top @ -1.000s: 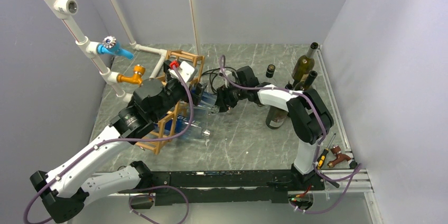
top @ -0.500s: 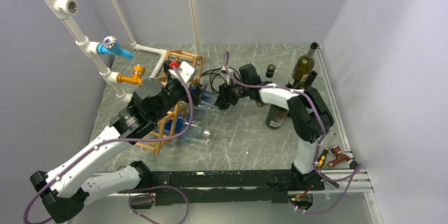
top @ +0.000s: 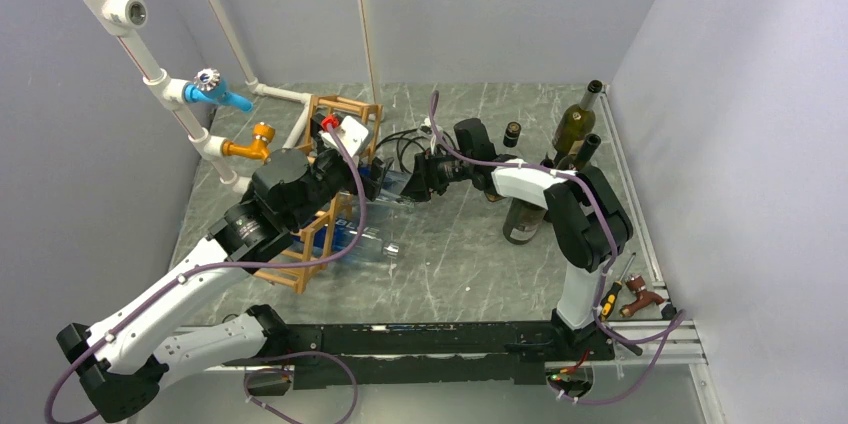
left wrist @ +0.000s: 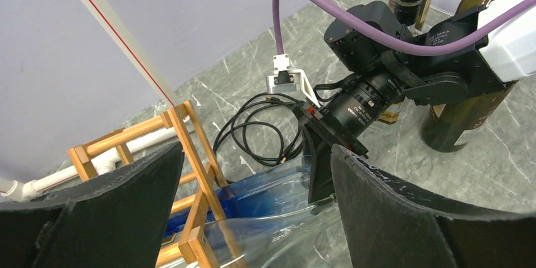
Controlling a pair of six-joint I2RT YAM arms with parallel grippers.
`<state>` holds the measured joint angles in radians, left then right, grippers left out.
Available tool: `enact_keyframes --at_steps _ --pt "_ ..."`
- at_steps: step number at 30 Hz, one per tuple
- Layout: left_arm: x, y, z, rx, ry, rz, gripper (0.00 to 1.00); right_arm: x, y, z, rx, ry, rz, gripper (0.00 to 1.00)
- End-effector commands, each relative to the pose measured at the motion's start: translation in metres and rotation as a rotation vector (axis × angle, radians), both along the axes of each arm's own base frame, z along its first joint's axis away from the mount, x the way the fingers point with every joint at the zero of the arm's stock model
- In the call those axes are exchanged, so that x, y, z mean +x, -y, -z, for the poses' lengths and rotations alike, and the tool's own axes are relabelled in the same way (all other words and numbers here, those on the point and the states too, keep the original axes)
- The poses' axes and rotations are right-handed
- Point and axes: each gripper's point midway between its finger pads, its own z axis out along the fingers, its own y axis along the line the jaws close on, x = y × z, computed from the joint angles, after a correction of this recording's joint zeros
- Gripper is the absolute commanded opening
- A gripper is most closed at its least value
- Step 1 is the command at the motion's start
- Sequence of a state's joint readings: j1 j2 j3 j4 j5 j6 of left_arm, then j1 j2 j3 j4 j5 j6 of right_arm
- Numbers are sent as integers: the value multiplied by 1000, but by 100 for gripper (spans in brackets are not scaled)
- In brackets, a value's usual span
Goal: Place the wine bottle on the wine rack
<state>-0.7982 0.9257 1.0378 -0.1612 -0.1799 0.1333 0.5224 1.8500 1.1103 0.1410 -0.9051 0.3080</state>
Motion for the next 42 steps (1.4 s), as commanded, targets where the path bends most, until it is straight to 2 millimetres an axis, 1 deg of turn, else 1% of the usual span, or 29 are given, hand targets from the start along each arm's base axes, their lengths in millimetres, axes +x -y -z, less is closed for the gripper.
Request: enact_keyframes --at_steps 1,5,7,8,11,14,16,22,25,28,31,34,35,37,38,39,42 --pt "-2 4 -17 -56 26 18 92 -16 -14 -54 144 143 -160 0" --pt "-2 8 -13 -61 5 19 93 -9 -15 -31 92 117 -146 0" --pt "2 3 -7 -60 -17 -50 96 -7 -16 -27 95 103 -139 0" --pt "2 2 -1 -61 -60 -73 95 -7 -16 -27 97 109 -131 0" --pt "9 -11 17 -99 -203 -203 96 -6 -16 -27 96 117 -119 0" --pt "12 -22 40 -85 -330 -282 90 -6 -15 -30 92 134 -126 0" --pt "12 -37 60 -60 -422 -361 86 -6 -14 -30 80 147 -131 0" --pt "16 -63 96 -6 -508 -469 76 -10 -10 -29 64 167 -139 0" --pt "21 -72 105 21 -540 -504 69 -12 -8 -31 67 179 -140 0" --pt "24 -79 109 51 -550 -534 69 -13 -7 -34 69 186 -141 0" --pt "26 -75 117 67 -573 -492 59 -15 -7 -38 78 195 -143 0" --pt "26 -74 129 108 -600 -486 54 -15 -6 -41 81 204 -146 0" --pt "26 -72 134 122 -607 -473 51 -15 -7 -43 84 209 -149 0" --pt "26 -60 140 143 -607 -393 42 -16 -7 -44 87 210 -150 0" --pt "27 -58 142 160 -601 -371 37 -16 -7 -44 89 210 -151 0" --pt "28 -58 143 177 -596 -366 31 -16 -7 -44 94 209 -150 0" --pt "28 -60 142 243 -587 -338 0 -18 -7 -43 101 204 -151 0"
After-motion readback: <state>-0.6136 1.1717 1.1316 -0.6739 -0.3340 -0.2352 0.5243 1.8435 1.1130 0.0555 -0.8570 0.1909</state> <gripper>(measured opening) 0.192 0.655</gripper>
